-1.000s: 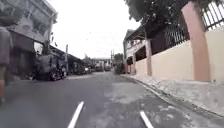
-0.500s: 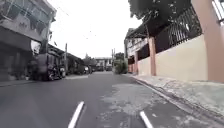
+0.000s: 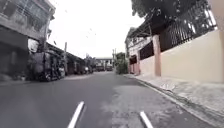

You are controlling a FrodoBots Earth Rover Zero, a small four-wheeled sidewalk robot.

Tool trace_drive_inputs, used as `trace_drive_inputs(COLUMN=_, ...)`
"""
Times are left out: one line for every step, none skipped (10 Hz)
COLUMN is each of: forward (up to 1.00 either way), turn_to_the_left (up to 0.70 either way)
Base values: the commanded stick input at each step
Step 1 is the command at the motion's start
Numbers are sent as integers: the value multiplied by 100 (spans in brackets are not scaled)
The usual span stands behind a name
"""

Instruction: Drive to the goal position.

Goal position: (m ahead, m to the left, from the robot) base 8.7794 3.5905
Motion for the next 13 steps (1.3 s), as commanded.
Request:
trace_drive_inputs(forward=85, turn_to_the_left=0)
trace_drive_inputs(forward=85, turn_to_the_left=0)
trace_drive_inputs(forward=85, turn_to_the_left=0)
trace_drive_inputs(forward=85, turn_to_the_left=0)
trace_drive_inputs(forward=85, turn_to_the_left=0)
trace_drive_inputs(forward=85, turn_to_the_left=0)
trace_drive_inputs(forward=85, turn_to_the_left=0)
trace_drive_inputs(forward=85, turn_to_the_left=0)
trace_drive_inputs(forward=85, turn_to_the_left=0)
trace_drive_inputs(forward=85, turn_to_the_left=0)
trace_drive_inputs(forward=85, turn_to_the_left=0)
trace_drive_inputs(forward=85, turn_to_the_left=0)
trace_drive_inputs(forward=85, turn_to_the_left=0)
